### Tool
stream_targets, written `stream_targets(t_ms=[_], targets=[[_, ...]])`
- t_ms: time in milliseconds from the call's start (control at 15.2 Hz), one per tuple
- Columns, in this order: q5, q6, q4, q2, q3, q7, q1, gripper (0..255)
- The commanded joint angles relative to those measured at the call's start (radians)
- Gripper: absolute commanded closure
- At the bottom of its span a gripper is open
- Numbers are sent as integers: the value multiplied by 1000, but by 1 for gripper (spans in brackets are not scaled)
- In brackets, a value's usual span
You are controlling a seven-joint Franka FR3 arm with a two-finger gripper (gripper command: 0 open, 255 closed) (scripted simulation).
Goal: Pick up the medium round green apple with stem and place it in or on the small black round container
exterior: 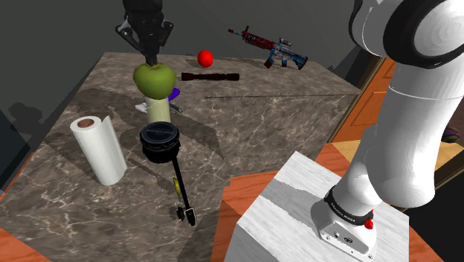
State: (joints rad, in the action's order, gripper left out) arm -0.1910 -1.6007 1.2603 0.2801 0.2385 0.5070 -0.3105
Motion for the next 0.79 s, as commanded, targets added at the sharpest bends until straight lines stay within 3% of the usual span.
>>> stream_targets(t_ms=[0, 726], targets=[[-1, -13, 16, -2, 3, 12, -5, 255], [5, -175, 213, -36, 0, 28, 9, 255]])
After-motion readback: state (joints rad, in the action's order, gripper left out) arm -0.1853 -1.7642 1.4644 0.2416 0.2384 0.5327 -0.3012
